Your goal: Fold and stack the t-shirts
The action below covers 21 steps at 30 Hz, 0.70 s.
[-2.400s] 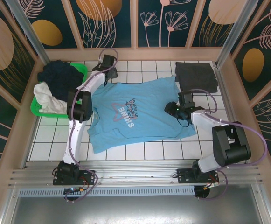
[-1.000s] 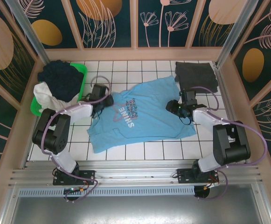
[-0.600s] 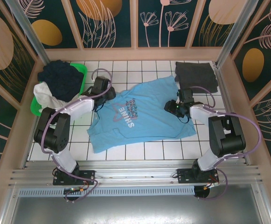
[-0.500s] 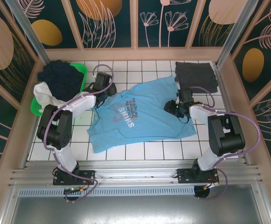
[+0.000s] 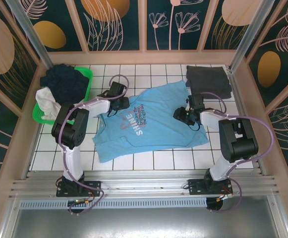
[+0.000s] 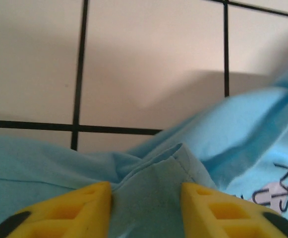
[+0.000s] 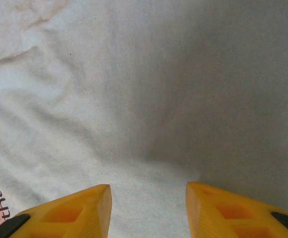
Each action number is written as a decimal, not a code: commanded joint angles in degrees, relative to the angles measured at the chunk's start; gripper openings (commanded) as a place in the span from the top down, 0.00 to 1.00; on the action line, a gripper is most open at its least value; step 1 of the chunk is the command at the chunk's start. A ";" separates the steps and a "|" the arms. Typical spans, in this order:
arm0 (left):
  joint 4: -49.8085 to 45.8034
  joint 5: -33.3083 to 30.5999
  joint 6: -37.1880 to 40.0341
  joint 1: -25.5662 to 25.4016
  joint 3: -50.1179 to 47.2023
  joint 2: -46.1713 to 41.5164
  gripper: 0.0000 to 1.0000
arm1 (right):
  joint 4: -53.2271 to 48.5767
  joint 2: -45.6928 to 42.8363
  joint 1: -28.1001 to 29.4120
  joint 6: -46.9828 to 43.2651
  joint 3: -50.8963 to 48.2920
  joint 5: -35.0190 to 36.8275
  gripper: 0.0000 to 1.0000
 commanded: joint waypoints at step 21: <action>-7.25 0.65 4.33 -2.63 4.99 2.13 0.58 | 2.15 0.55 0.29 -1.03 0.73 -1.89 0.57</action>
